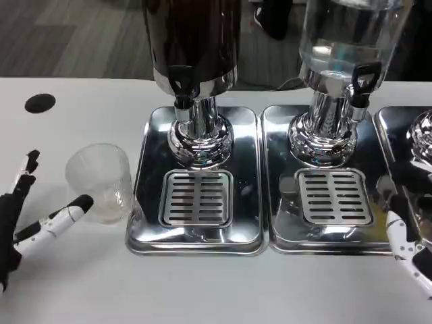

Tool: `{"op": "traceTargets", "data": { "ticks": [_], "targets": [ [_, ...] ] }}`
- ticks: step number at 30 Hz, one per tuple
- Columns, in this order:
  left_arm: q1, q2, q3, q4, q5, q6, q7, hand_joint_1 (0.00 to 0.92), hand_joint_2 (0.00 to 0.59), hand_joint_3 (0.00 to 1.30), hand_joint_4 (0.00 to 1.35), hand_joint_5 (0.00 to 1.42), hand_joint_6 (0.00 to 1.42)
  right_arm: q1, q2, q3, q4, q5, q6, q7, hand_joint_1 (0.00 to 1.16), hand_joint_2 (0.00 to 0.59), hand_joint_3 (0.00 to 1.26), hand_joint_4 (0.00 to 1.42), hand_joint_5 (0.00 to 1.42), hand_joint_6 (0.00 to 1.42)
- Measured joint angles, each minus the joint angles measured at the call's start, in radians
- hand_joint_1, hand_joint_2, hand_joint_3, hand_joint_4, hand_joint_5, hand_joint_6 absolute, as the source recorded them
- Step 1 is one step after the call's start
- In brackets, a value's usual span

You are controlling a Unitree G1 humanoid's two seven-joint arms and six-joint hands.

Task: Grasp the cup under the faucet to collect the drink, then remove the cup.

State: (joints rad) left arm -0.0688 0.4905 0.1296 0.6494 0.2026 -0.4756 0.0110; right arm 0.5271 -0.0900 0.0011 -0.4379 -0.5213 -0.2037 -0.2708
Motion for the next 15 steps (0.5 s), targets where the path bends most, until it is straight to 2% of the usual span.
{"op": "traceTargets", "data": {
  "ticks": [15],
  "targets": [
    [-0.086, -0.011, -0.068, 0.082, 0.034, 0.023, 0.026, 0.369, 0.075, 0.0, 0.0, 0.06, 0.07, -0.018, -0.002, -0.033, 0.001, 0.02, -0.013, 0.001, 0.73, 0.452, 0.41, 0.39, 0.34, 0.39]
  ]
}}
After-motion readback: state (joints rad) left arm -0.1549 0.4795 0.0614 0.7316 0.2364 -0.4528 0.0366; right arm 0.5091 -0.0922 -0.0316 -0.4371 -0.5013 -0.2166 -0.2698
